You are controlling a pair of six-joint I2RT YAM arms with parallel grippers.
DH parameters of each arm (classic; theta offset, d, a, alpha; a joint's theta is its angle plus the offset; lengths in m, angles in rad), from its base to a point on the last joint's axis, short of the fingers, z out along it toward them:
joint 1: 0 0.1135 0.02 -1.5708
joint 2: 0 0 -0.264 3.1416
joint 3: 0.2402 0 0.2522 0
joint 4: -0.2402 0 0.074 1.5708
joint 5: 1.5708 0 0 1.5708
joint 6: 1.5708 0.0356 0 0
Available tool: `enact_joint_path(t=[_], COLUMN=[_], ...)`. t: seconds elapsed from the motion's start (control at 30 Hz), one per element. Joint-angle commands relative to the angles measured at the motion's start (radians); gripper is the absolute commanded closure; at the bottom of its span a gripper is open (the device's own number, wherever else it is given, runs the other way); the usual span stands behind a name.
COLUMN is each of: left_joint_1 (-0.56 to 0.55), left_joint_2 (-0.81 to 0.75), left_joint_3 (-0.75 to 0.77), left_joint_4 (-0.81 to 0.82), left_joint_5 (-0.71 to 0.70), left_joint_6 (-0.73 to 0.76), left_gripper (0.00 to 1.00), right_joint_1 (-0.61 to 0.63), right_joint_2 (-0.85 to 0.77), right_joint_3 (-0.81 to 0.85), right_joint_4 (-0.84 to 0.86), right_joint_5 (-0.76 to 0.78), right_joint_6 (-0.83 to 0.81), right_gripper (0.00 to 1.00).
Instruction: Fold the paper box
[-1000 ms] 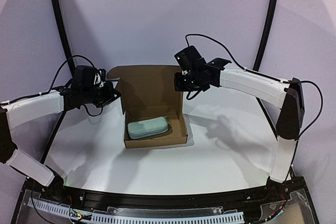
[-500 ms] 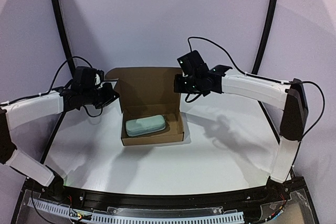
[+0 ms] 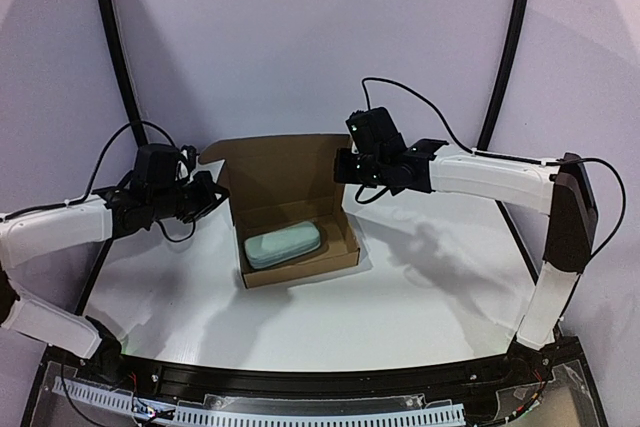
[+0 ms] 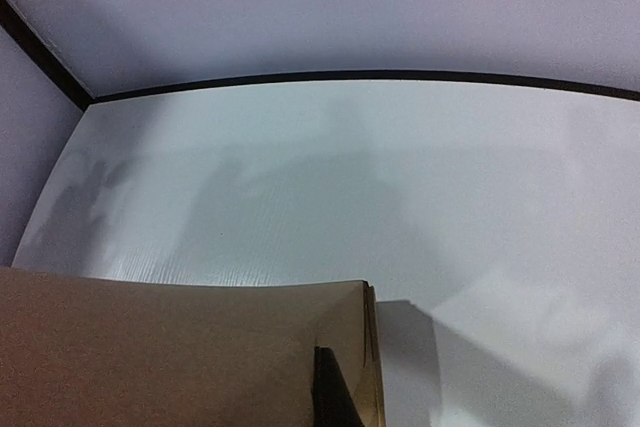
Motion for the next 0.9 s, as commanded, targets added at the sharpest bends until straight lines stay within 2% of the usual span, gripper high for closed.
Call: enact_joint_path(t=[0.0, 0.13, 0.27, 0.6, 0.7, 0.87], left_joint_1=[-0.050, -0.051, -0.058, -0.108, -0.124, -0.147], left_joint_2=[0.081, 0.139, 0.181, 0.102, 0.079, 0.037], left_joint_3=[0.082, 0.156, 0.162, -0.055, -0.112, -0.235], left_joint_4=[-0.018, -0.033, -0.046, -0.025, 0.000, 0.108], left_joint_5=[0.098, 0.105, 0.127, 0.065, 0.062, 0.083], left_joint_6=[-0.061, -0.072, -0.067, -0.031, -0.029, -0.012], left_gripper=[0.99, 0.99, 0.99, 0.99, 0.99, 0.99], right_joint_1=[0.064, 0.068, 0.068, 0.068, 0.068, 0.069], right_joint_2=[0.027, 0.022, 0.021, 0.008, -0.022, -0.102], right_joint_3=[-0.011, -0.016, -0.021, -0.061, -0.149, -0.391], right_joint_4=[-0.002, -0.001, -0.007, 0.008, 0.103, 0.372], right_joint_5=[-0.189, -0.200, -0.198, -0.227, -0.256, -0.336], right_joint_6=[0.032, 0.036, 0.036, 0.013, -0.032, -0.094], right_gripper=[1.00, 1.00, 1.00, 1.00, 1.00, 1.00])
